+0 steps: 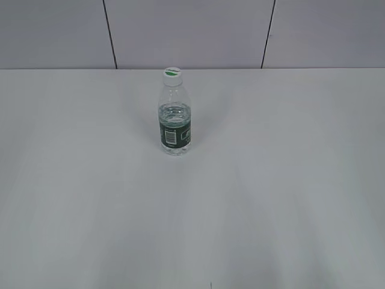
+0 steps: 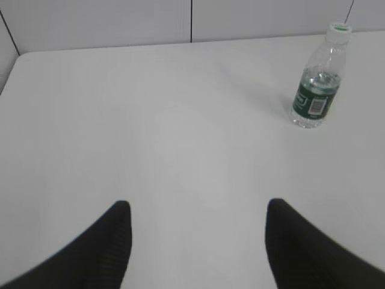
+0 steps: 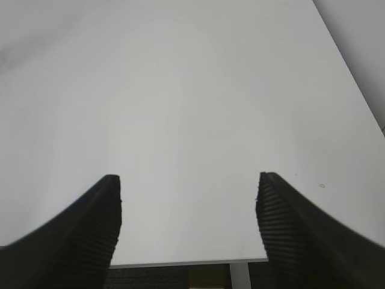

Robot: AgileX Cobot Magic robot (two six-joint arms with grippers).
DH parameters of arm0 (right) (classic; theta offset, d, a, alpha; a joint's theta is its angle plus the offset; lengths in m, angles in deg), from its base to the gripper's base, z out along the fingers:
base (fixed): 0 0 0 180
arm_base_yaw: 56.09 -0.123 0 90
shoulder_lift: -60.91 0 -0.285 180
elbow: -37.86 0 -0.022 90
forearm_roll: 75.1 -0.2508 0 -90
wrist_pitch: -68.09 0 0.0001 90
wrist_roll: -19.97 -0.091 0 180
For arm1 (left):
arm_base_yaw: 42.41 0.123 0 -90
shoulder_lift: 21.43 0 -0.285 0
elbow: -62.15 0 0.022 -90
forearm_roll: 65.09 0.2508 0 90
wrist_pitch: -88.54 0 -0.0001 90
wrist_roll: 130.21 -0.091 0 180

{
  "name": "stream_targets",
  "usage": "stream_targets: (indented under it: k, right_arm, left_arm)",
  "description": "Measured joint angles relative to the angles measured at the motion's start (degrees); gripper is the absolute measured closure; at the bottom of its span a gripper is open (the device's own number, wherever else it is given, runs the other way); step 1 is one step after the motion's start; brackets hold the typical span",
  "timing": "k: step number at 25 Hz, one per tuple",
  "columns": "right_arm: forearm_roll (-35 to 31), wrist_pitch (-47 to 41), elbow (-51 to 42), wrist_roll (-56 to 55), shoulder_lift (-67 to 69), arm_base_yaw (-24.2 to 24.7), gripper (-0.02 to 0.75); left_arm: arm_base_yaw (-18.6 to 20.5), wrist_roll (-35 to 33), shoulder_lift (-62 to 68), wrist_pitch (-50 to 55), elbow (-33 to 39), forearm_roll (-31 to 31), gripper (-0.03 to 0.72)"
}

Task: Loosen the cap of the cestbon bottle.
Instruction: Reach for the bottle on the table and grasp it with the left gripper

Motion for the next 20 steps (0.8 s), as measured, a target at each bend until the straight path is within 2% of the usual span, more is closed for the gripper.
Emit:
stream_targets:
  k: [8,20]
  right_arm:
    - [0.00,0.00,0.00,0.00,0.00,0.00,0.204]
    - [-1.83,0.00,0.00,0.00,0.00,0.00,0.204]
  left_arm:
    - [0.00,0.00,7.19,-15.87,-0.83,0.00,0.250]
    - [0.00,-0.67,35.10,-49.55,-0.88,0.15,0.250]
